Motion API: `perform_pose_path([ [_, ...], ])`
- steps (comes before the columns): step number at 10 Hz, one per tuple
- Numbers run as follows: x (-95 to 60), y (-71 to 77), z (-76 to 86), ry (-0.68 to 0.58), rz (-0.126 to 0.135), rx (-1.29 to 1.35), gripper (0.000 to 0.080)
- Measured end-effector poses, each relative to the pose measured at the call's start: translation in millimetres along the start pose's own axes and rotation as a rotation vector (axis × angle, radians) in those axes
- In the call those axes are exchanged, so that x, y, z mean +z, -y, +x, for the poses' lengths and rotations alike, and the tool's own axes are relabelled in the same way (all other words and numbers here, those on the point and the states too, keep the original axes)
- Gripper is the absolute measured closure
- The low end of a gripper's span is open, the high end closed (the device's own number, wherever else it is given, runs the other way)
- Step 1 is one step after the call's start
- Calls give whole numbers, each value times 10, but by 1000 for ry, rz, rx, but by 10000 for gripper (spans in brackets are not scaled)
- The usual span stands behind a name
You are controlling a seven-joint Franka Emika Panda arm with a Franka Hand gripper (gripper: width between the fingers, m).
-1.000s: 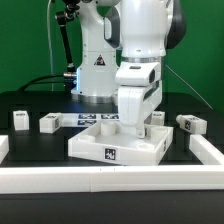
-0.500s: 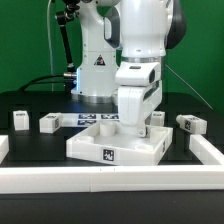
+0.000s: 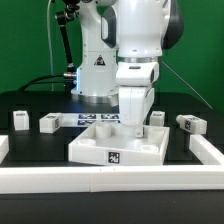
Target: Assemble square table
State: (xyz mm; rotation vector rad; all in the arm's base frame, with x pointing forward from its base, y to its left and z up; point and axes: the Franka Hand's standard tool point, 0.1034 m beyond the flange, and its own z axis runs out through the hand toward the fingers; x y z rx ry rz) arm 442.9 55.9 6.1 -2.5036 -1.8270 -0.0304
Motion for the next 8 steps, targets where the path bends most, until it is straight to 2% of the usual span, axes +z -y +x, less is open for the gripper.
perform_pose_path([
  [2, -15, -69, -28, 2, 1, -75, 742],
  [8, -8, -80, -20, 3, 4, -105, 742],
])
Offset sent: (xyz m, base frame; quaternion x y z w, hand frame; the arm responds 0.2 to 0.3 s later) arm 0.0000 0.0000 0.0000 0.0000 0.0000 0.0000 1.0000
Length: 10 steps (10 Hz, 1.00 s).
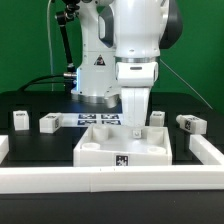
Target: Assemble square table
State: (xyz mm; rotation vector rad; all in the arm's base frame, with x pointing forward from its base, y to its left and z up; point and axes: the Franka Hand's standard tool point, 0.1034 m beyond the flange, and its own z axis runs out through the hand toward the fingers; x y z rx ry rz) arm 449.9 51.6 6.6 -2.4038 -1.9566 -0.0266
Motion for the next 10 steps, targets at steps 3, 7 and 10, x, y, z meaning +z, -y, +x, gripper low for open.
perform_pose_path([
  [3, 2, -195, 123, -8, -10, -80, 742],
  [7, 11, -230, 386, -17, -13, -141, 742],
  [10, 10, -246, 416, -10, -5, -107, 742],
])
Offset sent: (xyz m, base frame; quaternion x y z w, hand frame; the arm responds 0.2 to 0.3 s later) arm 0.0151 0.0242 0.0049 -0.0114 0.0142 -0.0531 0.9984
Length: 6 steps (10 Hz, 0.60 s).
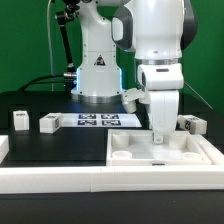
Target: Assemble square table
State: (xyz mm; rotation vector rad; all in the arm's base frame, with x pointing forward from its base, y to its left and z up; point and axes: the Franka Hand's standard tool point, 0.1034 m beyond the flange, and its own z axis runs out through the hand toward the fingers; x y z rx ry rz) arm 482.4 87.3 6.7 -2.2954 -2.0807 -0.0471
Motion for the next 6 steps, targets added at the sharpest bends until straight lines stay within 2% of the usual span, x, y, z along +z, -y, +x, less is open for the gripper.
perform_pose_path([
  [4, -1, -47, -2, 0, -1, 10, 742],
  [5, -1, -48, -2, -1, -3, 14, 652],
  [6, 0, -48, -5, -1, -3, 15, 652],
])
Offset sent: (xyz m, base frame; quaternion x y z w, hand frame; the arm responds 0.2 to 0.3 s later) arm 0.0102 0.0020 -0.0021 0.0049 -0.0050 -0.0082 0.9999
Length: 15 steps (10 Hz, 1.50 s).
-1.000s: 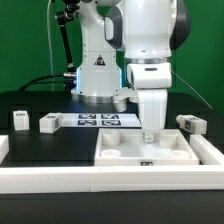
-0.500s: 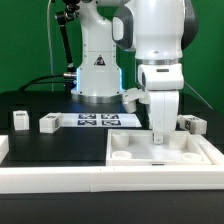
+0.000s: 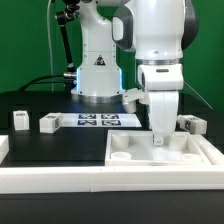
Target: Assemble square table
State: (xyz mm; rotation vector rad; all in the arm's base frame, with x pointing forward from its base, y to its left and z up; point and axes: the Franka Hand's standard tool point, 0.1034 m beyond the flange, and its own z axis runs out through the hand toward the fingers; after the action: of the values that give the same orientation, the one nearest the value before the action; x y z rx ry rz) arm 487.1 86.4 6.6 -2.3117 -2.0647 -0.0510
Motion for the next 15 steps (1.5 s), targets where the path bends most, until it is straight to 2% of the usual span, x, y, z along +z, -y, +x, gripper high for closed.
perform_pose_path([
  [1, 0, 0, -1, 0, 0, 0, 472],
  [2, 0, 0, -2, 0, 0, 0, 472],
  [3, -2, -2, -8, 0, 0, 2, 291],
  [4, -18, -15, -28, 1, -3, 9, 195],
  [5, -43, -13, -36, 0, -10, 24, 195],
  [6, -87, 1, -44, 0, -16, 45, 158],
  [8, -236, 35, -72, 3, -32, 95, 152],
  [10, -444, 61, -32, -2, -69, 163, 151],
  [11, -476, 85, -7, -10, -83, 188, 151],
  [15, -458, 120, 9, -15, -79, 260, 151],
])
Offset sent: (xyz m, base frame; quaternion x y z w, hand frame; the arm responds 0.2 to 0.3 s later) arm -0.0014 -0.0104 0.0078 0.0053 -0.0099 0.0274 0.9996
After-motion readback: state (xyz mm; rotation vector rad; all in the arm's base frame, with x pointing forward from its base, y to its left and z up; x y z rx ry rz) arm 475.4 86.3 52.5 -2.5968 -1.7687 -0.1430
